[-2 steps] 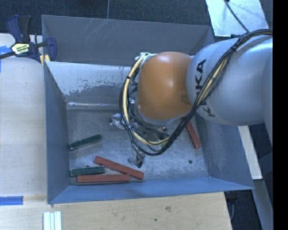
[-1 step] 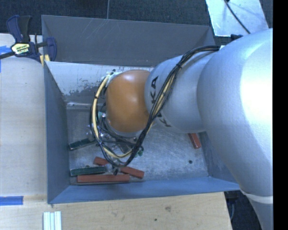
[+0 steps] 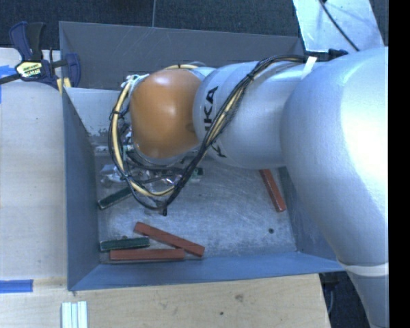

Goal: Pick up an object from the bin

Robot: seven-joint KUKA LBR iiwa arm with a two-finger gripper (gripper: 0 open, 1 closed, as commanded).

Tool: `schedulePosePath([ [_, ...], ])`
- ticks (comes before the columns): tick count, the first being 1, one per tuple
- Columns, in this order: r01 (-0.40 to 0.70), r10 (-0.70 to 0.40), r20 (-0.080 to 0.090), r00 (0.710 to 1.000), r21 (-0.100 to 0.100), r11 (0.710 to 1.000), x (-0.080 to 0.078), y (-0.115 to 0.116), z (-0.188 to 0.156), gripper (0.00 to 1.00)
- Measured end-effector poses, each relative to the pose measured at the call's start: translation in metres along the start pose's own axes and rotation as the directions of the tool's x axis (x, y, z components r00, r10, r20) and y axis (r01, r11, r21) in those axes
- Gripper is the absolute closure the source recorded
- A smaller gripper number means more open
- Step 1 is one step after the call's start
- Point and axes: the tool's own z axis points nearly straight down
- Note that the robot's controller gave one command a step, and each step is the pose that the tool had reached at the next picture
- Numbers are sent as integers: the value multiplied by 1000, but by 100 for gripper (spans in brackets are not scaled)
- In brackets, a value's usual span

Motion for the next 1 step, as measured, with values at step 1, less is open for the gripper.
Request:
schedulePosePath([
  [1, -3, 3, -2, 1000, -1, 1000, 1, 0, 0, 100],
])
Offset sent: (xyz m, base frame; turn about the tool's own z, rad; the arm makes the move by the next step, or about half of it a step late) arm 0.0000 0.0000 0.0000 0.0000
